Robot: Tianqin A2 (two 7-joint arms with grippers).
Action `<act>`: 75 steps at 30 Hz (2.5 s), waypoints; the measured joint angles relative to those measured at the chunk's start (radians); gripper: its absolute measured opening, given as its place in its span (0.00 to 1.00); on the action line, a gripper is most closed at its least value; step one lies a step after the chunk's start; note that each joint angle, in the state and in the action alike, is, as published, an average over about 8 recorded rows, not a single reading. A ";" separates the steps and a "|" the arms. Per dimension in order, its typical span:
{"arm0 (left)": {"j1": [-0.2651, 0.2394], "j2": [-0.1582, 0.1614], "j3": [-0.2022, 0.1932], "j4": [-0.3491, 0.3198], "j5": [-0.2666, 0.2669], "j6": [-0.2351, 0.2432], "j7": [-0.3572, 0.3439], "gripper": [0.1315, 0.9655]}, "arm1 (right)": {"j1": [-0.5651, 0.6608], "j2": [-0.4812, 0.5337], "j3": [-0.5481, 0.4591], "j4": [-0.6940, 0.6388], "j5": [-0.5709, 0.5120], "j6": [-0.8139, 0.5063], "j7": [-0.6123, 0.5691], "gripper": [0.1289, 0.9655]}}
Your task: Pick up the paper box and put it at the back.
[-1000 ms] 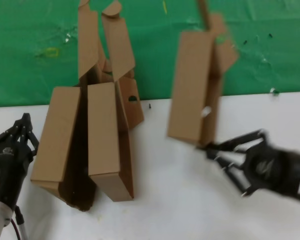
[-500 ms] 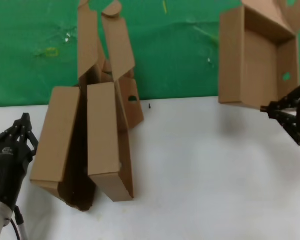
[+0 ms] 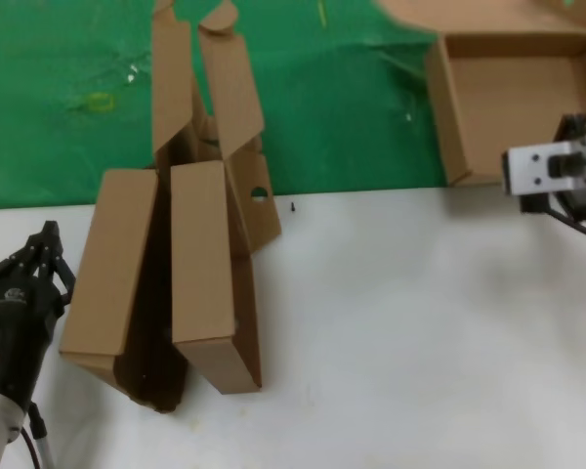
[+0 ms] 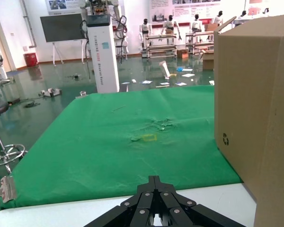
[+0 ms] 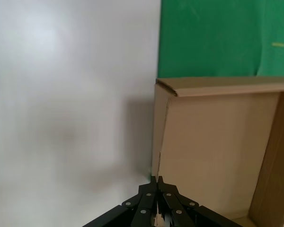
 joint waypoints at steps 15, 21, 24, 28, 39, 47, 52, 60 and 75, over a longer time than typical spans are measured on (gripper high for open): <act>0.000 0.000 0.000 0.000 0.000 0.000 0.000 0.01 | 0.083 -0.272 -0.110 -0.273 -0.293 0.058 0.027 0.02; 0.000 0.000 0.000 0.000 0.000 0.000 0.000 0.01 | 0.068 -0.347 -0.102 -0.358 -0.334 0.097 0.064 0.02; 0.000 0.000 0.000 0.000 0.000 0.000 0.000 0.01 | 0.065 -0.378 -0.096 -0.394 -0.345 0.115 0.077 0.02; 0.000 0.000 0.000 0.000 0.000 0.000 0.000 0.01 | 0.061 -0.415 -0.087 -0.436 -0.355 0.144 0.095 0.02; 0.000 0.000 0.000 0.000 0.000 0.000 0.000 0.01 | 0.056 -0.459 -0.069 -0.483 -0.404 0.201 0.109 0.02; 0.000 0.000 0.000 0.000 0.000 0.000 0.000 0.01 | 0.044 -0.459 -0.056 -0.462 -0.406 0.199 0.085 0.03; 0.000 0.000 0.000 0.000 0.000 0.000 0.000 0.01 | 0.036 -0.460 -0.050 -0.445 -0.407 0.192 0.075 0.07; 0.000 0.000 0.000 0.000 0.000 0.000 0.000 0.01 | 0.037 -0.461 -0.033 -0.384 -0.419 0.170 0.067 0.17; 0.000 0.000 0.000 0.000 0.000 0.000 0.000 0.01 | -0.028 -0.367 0.165 0.046 -0.268 0.087 0.073 0.45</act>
